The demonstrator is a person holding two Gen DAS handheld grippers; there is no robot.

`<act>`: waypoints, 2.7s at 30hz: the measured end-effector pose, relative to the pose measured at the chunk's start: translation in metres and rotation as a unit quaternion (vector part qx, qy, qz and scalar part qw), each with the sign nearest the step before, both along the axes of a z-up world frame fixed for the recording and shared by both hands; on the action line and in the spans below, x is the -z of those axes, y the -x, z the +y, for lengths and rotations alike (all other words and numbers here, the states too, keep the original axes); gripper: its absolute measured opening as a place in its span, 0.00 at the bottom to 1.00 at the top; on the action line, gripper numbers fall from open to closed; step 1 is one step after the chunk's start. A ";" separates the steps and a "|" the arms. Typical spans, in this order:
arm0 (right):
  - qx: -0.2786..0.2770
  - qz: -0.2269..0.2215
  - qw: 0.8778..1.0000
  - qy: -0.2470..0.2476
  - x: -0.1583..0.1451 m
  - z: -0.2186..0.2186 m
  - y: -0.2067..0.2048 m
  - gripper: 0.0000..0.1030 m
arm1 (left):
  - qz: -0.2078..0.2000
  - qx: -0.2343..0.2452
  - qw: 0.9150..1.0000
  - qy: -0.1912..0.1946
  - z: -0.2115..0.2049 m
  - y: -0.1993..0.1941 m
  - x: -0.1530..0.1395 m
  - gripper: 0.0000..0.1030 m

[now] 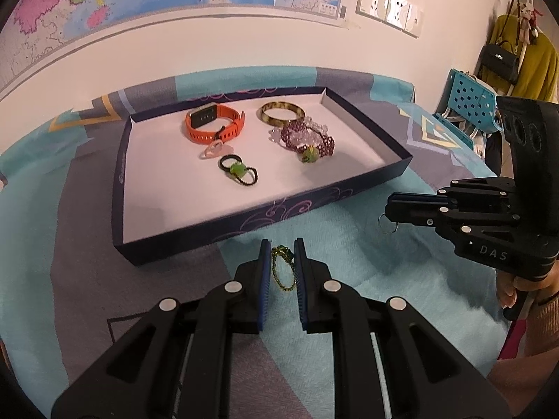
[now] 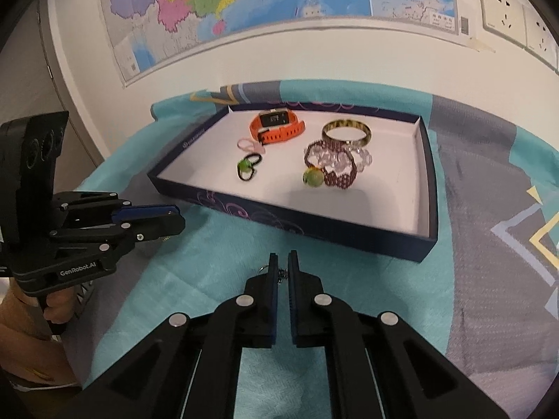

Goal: Organize jewelry
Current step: 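Lift both rings and carry them over the box, then lower both rings into the box and open both tools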

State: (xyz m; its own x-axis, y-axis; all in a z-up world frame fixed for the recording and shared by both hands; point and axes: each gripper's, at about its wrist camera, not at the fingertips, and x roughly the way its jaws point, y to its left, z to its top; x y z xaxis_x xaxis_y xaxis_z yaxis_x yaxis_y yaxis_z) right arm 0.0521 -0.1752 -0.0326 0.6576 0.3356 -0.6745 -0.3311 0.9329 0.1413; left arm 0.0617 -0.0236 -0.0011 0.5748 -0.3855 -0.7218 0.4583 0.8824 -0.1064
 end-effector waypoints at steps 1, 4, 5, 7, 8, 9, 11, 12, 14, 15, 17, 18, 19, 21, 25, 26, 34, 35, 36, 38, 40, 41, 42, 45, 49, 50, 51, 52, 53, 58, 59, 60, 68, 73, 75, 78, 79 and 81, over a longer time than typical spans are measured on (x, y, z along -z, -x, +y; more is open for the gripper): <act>0.001 -0.003 1.000 0.001 -0.002 0.000 0.000 0.04 | -0.003 -0.001 1.000 0.000 0.000 0.000 -0.002 0.13; 0.003 -0.010 1.000 -0.001 -0.007 -0.002 0.000 0.04 | -0.008 -0.001 1.000 0.003 0.000 0.000 -0.007 0.13; 0.003 -0.013 1.000 -0.002 -0.009 -0.002 0.000 0.04 | -0.009 -0.002 1.000 0.003 0.000 0.000 -0.008 0.13; 0.004 -0.017 1.000 -0.005 -0.012 -0.003 -0.001 0.04 | -0.012 -0.002 1.000 0.005 0.000 0.000 -0.011 0.13; 0.004 -0.019 1.000 -0.006 -0.014 -0.003 -0.001 0.04 | -0.014 -0.002 1.000 0.005 0.000 0.000 -0.012 0.13; 0.003 -0.020 1.000 -0.007 -0.015 -0.003 -0.001 0.04 | -0.015 -0.002 1.000 0.006 0.000 0.000 -0.013 0.13; 0.003 -0.023 1.000 -0.009 -0.017 -0.003 -0.002 0.04 | -0.018 -0.003 1.000 0.007 0.000 -0.001 -0.015 0.13; 0.003 -0.024 1.000 -0.010 -0.018 -0.004 -0.002 0.04 | -0.020 -0.003 1.000 0.007 0.000 -0.001 -0.016 0.13; 0.003 -0.026 1.000 -0.014 -0.020 -0.004 -0.004 0.04 | -0.021 -0.004 1.000 0.008 0.000 -0.002 -0.017 0.13; 0.004 -0.027 1.000 -0.014 -0.020 -0.004 -0.004 0.04 | -0.022 -0.004 1.000 0.008 0.000 -0.002 -0.018 0.13; 0.004 -0.028 0.999 -0.014 -0.021 -0.004 -0.005 0.04 | -0.022 -0.005 1.000 0.009 0.000 -0.002 -0.019 0.13; 0.004 -0.029 0.999 -0.013 -0.022 -0.004 -0.005 0.04 | -0.023 -0.005 1.000 0.009 0.000 -0.002 -0.019 0.13; 0.004 -0.030 0.999 -0.013 -0.022 -0.003 -0.005 0.04 | -0.024 -0.004 1.000 0.010 0.000 -0.003 -0.020 0.13; 0.003 -0.032 0.999 -0.013 -0.023 -0.003 -0.006 0.04 | -0.025 -0.005 1.000 0.010 0.000 -0.002 -0.021 0.13; 0.002 -0.035 0.999 -0.014 -0.024 -0.003 -0.007 0.04 | -0.028 -0.005 1.000 0.011 0.000 -0.003 -0.023 0.13; 0.003 -0.036 0.999 -0.015 -0.025 -0.003 -0.008 0.04 | -0.028 -0.004 1.000 0.011 -0.001 -0.003 -0.023 0.13; 0.003 -0.040 0.999 -0.014 -0.028 -0.004 -0.014 0.04 | -0.037 -0.005 0.999 0.010 -0.003 -0.008 -0.029 0.13; 0.002 -0.040 0.999 -0.014 -0.028 -0.004 -0.015 0.04 | -0.038 -0.006 0.999 0.009 -0.003 -0.010 -0.029 0.13; 0.003 -0.040 0.999 -0.013 -0.029 -0.004 -0.017 0.04 | -0.040 -0.007 0.999 0.009 -0.003 -0.011 -0.030 0.13; 0.005 -0.041 0.999 -0.013 -0.030 -0.005 -0.021 0.04 | -0.040 -0.008 0.999 0.010 -0.004 -0.015 -0.030 0.13; 0.005 -0.040 0.999 -0.017 -0.031 -0.006 -0.026 0.04 | -0.036 -0.013 0.999 0.012 -0.004 -0.021 -0.030 0.13; 0.006 -0.039 0.999 -0.019 -0.031 -0.007 -0.029 0.04 | -0.033 -0.014 0.999 0.014 -0.003 -0.023 -0.030 0.13; 0.008 -0.039 0.999 -0.019 -0.031 -0.007 -0.031 0.04 | -0.032 -0.014 0.999 0.016 -0.004 -0.025 -0.030 0.13; 0.010 -0.035 0.999 -0.015 -0.029 -0.006 -0.041 0.04 | -0.032 -0.015 0.999 0.016 -0.005 -0.029 -0.030 0.13; 0.011 -0.026 1.000 -0.008 -0.025 -0.004 -0.053 0.04 | -0.032 -0.020 0.999 0.009 -0.009 -0.038 -0.026 0.13; 0.010 -0.023 1.000 -0.008 -0.024 -0.004 -0.057 0.04 | -0.029 -0.024 0.999 0.006 -0.009 -0.042 -0.024 0.13; 0.011 -0.021 1.000 -0.007 -0.022 -0.003 -0.060 0.04 | -0.028 -0.025 0.999 0.005 -0.010 -0.044 -0.023 0.13; 0.011 -0.017 1.000 -0.006 -0.020 -0.002 -0.064 0.04 | -0.027 -0.027 0.999 0.004 -0.011 -0.047 -0.021 0.13; 0.012 -0.013 1.000 -0.005 -0.018 -0.002 -0.067 0.04 | -0.023 -0.030 0.999 0.002 -0.011 -0.050 -0.018 0.13; 0.018 0.007 1.000 -0.005 -0.006 -0.001 -0.083 0.04 | -0.007 -0.036 0.999 -0.009 -0.014 -0.063 -0.005 0.13; 0.020 0.010 1.000 -0.004 -0.004 -0.001 -0.085 0.04 | -0.005 -0.037 0.999 -0.012 -0.014 -0.064 -0.002 0.13; 0.021 0.013 1.000 -0.004 -0.002 -0.001 -0.087 0.04 | -0.003 -0.037 0.999 -0.013 -0.014 -0.066 0.000 0.13; 0.031 0.028 0.999 -0.002 0.007 -0.001 -0.095 0.04 | 0.023 -0.043 0.999 -0.007 -0.011 -0.077 0.016 0.14; 0.037 0.026 0.999 -0.005 0.008 -0.003 -0.094 0.06 | 0.024 -0.045 0.999 -0.005 -0.010 -0.077 0.017 0.16; 0.039 0.025 0.999 -0.007 0.007 -0.003 -0.093 0.12 | 0.023 -0.044 0.999 -0.002 -0.010 -0.076 0.015 0.25; 0.045 0.016 0.999 -0.016 0.003 -0.006 -0.087 0.29 | 0.011 -0.041 0.999 0.007 -0.008 -0.071 0.009 0.35; 0.045 0.011 0.999 -0.021 0.001 -0.006 -0.083 0.30 | 0.009 -0.041 0.999 0.010 -0.007 -0.068 0.006 0.44; 0.045 0.006 0.999 -0.025 -0.003 -0.006 -0.078 0.37 | -0.006 -0.040 0.999 0.019 -0.004 -0.062 0.000 0.53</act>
